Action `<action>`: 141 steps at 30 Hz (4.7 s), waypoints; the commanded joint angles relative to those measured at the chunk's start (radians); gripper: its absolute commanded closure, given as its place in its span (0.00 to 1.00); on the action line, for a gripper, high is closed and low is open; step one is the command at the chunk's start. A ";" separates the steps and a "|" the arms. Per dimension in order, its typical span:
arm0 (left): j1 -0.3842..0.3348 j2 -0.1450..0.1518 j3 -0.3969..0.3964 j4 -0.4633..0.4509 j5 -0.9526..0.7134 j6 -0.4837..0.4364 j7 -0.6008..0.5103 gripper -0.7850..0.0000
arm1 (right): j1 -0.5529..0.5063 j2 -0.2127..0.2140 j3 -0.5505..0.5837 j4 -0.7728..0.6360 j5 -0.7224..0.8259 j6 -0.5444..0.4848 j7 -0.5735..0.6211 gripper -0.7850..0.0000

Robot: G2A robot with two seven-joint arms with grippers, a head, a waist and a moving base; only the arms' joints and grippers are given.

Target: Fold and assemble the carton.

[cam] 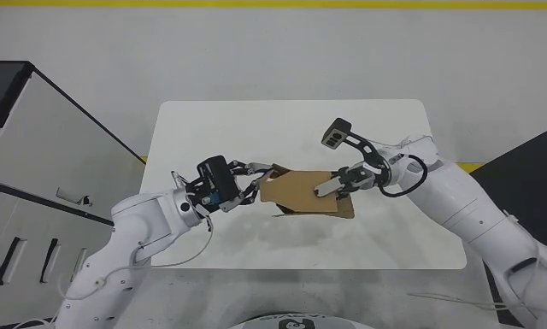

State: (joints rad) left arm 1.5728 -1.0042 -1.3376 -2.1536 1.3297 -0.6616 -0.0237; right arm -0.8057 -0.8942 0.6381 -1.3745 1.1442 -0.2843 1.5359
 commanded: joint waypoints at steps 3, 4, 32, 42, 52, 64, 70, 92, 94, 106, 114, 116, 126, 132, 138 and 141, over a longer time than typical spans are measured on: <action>0.001 0.000 -0.002 0.000 -0.001 0.002 -0.001 1.00 | 0.008 0.007 -0.014 -0.009 0.001 0.000 0.000 1.00; 0.002 0.000 -0.002 -0.001 0.000 0.002 -0.002 1.00 | 0.010 0.008 -0.018 -0.011 0.001 0.000 0.000 1.00; -0.022 0.000 0.010 0.010 0.024 -0.006 0.001 1.00 | 0.053 0.033 -0.084 -0.016 -0.007 0.000 0.000 1.00; -0.044 -0.002 0.045 0.015 0.026 -0.022 -0.001 1.00 | 0.083 0.035 -0.130 -0.019 -0.007 0.000 0.000 1.00; -0.051 -0.002 0.038 0.025 0.015 -0.018 0.007 1.00 | 0.096 0.034 -0.134 0.012 0.022 0.000 0.000 1.00; -0.032 0.001 -0.023 0.023 -0.015 0.005 0.031 1.00 | 0.052 0.030 -0.066 0.032 0.109 0.000 0.000 1.00; -0.015 0.004 -0.057 0.025 -0.032 0.009 0.044 1.00 | 0.039 0.029 -0.038 0.038 0.121 0.000 0.000 1.00; -0.030 -0.001 0.051 0.006 -0.027 -0.064 0.032 1.00 | -0.021 0.009 0.061 -0.003 0.092 0.000 0.000 1.00; -0.030 -0.001 0.055 0.004 -0.022 -0.065 0.032 1.00 | -0.020 0.006 0.061 0.006 0.088 0.000 0.000 1.00; -0.023 0.001 0.058 -0.003 -0.004 -0.073 0.036 1.00 | 0.007 -0.022 0.065 0.081 0.089 0.000 0.000 1.00; -0.026 0.002 0.061 -0.002 0.004 -0.079 0.037 1.00 | 0.021 -0.040 0.057 0.107 0.069 0.000 0.000 1.00; -0.027 0.002 0.063 -0.003 0.007 -0.082 0.036 1.00 | 0.022 -0.042 0.053 0.108 0.066 0.000 0.000 1.00; -0.034 0.003 0.075 0.001 0.009 -0.097 0.028 1.00 | 0.029 -0.044 0.038 0.073 0.045 0.000 0.000 1.00; -0.033 0.004 0.079 0.001 0.011 -0.101 0.025 1.00 | 0.030 -0.045 0.031 0.064 0.048 0.000 0.000 1.00; -0.031 0.005 0.072 0.000 0.009 -0.098 0.026 1.00 | 0.031 -0.045 0.028 0.066 0.052 0.000 0.000 1.00; -0.030 0.006 0.060 0.004 0.006 -0.081 0.032 1.00 | 0.030 -0.045 0.029 0.068 0.057 0.000 0.000 1.00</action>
State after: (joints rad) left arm 1.5425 -0.9986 -1.2733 -2.1521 1.3372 -0.7493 0.0067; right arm -0.7752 -0.9394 0.6668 -1.3069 1.2002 -0.2841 1.5359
